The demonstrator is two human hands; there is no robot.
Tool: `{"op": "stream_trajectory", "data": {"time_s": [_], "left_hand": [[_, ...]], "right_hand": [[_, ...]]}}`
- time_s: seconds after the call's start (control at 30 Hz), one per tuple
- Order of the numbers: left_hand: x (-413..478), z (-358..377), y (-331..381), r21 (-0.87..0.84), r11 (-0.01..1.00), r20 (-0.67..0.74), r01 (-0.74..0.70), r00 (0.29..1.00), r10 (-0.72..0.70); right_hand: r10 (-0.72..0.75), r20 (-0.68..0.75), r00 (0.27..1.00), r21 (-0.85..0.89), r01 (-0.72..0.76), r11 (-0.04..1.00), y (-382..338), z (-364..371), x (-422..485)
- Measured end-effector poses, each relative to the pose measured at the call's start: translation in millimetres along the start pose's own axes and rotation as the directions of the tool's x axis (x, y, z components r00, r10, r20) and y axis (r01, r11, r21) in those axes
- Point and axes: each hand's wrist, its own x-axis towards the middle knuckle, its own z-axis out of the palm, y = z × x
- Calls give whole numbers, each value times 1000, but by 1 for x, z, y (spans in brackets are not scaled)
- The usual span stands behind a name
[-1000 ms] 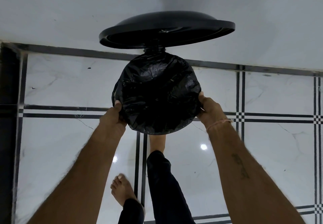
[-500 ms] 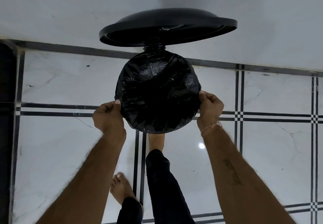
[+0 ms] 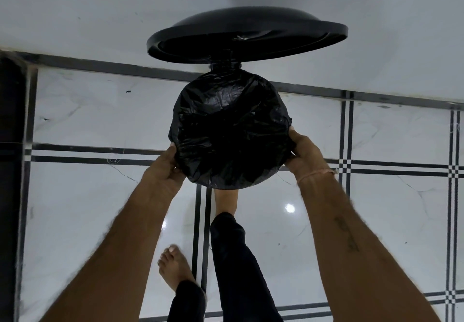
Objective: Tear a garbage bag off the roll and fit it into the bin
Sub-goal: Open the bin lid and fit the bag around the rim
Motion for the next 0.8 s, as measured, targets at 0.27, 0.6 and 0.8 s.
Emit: {"op": "stream_trajectory", "data": {"time_s": [0.27,0.6,0.8], "left_hand": [[4,13,-13,479,824,-201,-301,877,436],[7,8,19,488,772,8,-408,886,463],[13,42,41,608,687,76,-398,890,449]], "right_hand": [[-194,-59,979,-197,180,964,11,6,-3],[-504,52,862,-615,425,664,-4,26,3],[-441,137,887,-609,427,668,-28,46,12]]}}
